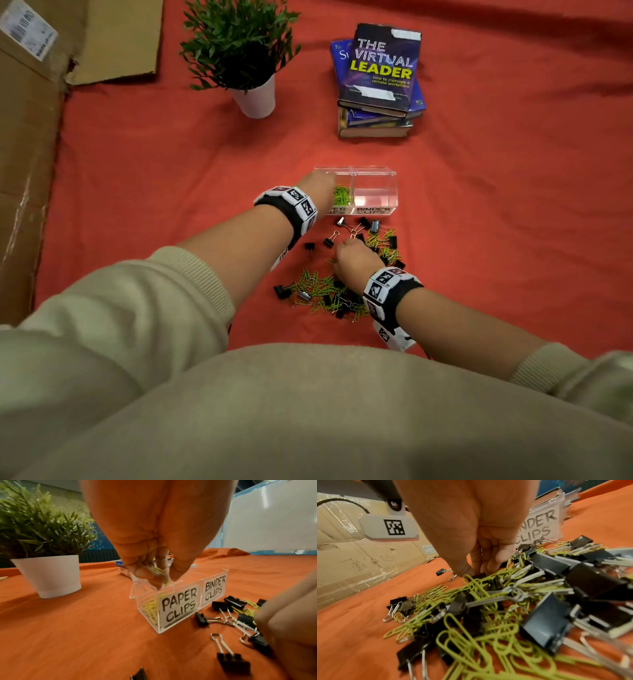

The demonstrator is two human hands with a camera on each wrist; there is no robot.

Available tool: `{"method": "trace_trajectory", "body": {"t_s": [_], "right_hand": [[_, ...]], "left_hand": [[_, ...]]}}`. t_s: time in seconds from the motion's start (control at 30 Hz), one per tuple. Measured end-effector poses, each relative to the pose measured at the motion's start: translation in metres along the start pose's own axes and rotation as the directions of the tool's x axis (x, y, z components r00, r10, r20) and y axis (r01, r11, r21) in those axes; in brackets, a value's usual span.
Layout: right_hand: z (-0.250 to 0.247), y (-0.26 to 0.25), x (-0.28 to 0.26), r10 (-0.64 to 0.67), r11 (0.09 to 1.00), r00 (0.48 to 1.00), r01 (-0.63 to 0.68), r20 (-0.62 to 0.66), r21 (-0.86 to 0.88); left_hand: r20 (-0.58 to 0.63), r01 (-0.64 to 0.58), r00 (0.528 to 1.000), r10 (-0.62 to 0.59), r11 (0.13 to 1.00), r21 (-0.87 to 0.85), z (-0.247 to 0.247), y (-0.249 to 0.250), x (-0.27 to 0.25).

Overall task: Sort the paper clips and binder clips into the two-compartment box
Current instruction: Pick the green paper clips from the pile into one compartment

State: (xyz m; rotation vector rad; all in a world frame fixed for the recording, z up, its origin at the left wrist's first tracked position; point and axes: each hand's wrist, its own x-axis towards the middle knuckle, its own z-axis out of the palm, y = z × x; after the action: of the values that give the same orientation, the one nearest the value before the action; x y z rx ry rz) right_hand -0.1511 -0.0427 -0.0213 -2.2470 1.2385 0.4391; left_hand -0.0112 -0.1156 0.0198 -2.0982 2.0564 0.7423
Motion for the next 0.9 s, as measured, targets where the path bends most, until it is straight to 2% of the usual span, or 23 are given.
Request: {"method": "trace_trajectory", "body": {"t_s": [0.1,0.2,0.27,0.3,0.37,0.43,0.5,0.67,0.73,0.8,0.9], "right_hand": [[0.001,0.003,0.001,-0.021,1.000,1.000,0.021,0.016,0.002],[0.003,0.005,0.002,-0.033,0.999,0.999,0.033,0.018,0.031],[0.003,0.006,0.002,-0.026,0.998,1.000,0.027,-0.012,0.062],[0.003,0.007,0.002,-0.034,0.997,0.999,0.036,-0.036,0.068],[0.004,0.008,0.002,-0.058,0.996,0.997,0.062,-0.060,0.058],[0.007,0.007,0.005,-0.075,0.997,0.996,0.076,-0.038,0.027],[0.010,0.005,0.007,-0.089,0.996,0.996,0.089,-0.012,-0.011],[0.004,-0.003,0.009,-0.066,0.998,0.997,0.066,0.046,-0.001],[-0.003,-0.005,0.009,-0.030,0.996,0.998,0.026,0.050,0.085],[-0.008,-0.004,0.008,-0.046,0.975,0.999,0.043,0.005,0.216],[-0.013,-0.001,0.009,-0.007,0.897,0.999,0.022,-0.035,0.441]], "left_hand": [[-0.039,-0.033,0.999,0.030,0.997,-0.064,0.002,-0.008,-0.007],[-0.193,-0.103,0.979,0.071,0.981,-0.163,0.005,-0.017,-0.029],[-0.194,-0.094,0.980,0.055,0.975,-0.201,0.012,-0.023,-0.049],[-0.144,-0.064,0.989,0.034,0.975,-0.211,0.016,-0.028,-0.060],[0.045,0.027,0.999,-0.019,0.980,-0.197,0.030,-0.039,-0.082],[0.221,0.078,0.974,-0.049,0.989,-0.124,0.047,-0.053,-0.102],[0.293,0.110,0.953,-0.080,0.990,-0.086,0.064,-0.065,-0.117],[0.231,0.149,0.967,-0.106,0.973,-0.177,0.087,-0.077,-0.135],[0.207,0.131,0.974,-0.091,0.974,-0.187,0.086,-0.077,-0.135],[0.159,0.114,0.984,-0.085,0.976,-0.185,0.082,-0.079,-0.132],[0.058,0.121,0.992,-0.111,0.973,-0.196,0.073,-0.082,-0.127]]}}
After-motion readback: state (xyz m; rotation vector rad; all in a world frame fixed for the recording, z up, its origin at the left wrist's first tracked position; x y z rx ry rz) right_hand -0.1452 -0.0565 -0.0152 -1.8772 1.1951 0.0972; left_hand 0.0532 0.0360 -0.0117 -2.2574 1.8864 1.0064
